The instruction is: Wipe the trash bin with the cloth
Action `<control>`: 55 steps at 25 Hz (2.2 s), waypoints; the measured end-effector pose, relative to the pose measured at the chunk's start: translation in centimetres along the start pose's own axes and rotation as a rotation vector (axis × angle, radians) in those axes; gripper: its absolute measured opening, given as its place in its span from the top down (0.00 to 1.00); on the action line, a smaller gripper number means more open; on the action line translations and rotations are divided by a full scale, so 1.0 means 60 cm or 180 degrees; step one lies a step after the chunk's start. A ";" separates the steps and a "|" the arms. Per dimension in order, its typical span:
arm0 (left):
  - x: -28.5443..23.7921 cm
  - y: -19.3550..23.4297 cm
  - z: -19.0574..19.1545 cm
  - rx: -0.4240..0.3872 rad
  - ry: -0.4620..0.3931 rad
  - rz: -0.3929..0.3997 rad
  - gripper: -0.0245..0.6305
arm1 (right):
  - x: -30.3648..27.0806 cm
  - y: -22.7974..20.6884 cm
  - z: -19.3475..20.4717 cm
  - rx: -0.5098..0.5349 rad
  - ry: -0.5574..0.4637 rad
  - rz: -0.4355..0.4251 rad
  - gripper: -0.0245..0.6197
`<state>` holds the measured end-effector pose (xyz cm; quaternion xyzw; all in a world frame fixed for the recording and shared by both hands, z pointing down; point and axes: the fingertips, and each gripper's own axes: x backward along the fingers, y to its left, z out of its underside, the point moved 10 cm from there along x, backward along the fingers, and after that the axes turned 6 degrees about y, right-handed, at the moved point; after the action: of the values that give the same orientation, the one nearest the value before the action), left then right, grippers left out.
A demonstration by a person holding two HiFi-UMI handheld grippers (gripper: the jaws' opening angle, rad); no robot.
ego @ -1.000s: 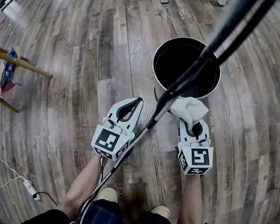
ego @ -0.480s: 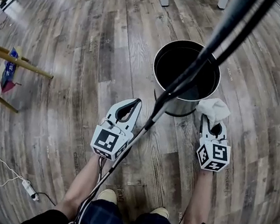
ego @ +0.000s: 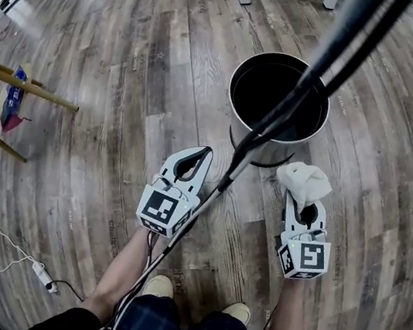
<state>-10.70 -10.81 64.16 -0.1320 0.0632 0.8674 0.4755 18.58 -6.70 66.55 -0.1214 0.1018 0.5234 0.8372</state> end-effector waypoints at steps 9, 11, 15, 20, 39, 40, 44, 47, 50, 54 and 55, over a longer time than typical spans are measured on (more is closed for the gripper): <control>0.025 0.030 -0.003 0.0032 -0.0022 -0.0115 0.97 | -0.064 0.151 -0.001 0.0267 0.0075 -0.0690 0.82; 0.030 0.032 -0.004 0.0045 -0.0016 -0.0143 0.97 | -0.083 0.168 -0.005 0.0332 0.0072 -0.0813 0.82; 0.040 0.035 -0.008 0.0061 0.0006 -0.0180 0.97 | -0.120 0.195 -0.013 0.0343 0.0128 -0.0947 0.82; 0.042 0.036 -0.017 0.0075 -0.0006 -0.0194 0.97 | -0.169 0.196 -0.023 0.0308 0.0197 -0.0896 0.82; 0.034 0.042 -0.007 0.0036 0.0007 -0.0127 0.97 | -0.232 0.139 0.009 0.0172 0.0411 -0.0457 0.82; 0.033 0.039 -0.011 0.0035 0.0007 -0.0125 0.97 | -0.222 0.131 0.007 0.0160 0.0394 -0.0428 0.82; 0.029 0.035 -0.012 0.0027 -0.0012 -0.0105 0.97 | -0.184 0.110 0.015 0.0171 0.0314 -0.0314 0.82; 0.024 0.030 -0.014 0.0020 -0.0025 -0.0089 0.97 | -0.159 0.085 0.024 0.0137 0.0268 -0.0223 0.82; 0.020 0.025 -0.013 0.0025 -0.0027 -0.0058 0.97 | -0.135 0.051 0.034 0.0084 0.0238 -0.0072 0.82; 0.019 0.020 -0.013 0.0002 -0.0037 -0.0052 0.97 | -0.120 -0.004 0.050 0.0016 0.0266 0.0148 0.82; 0.019 0.019 -0.013 -0.0008 -0.0038 -0.0050 0.97 | -0.117 -0.018 0.053 -0.0006 0.0270 0.0209 0.82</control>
<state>-12.12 -10.68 63.04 -0.1279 0.0583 0.8645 0.4825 16.67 -12.16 71.75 -0.1409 0.1405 0.5451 0.8144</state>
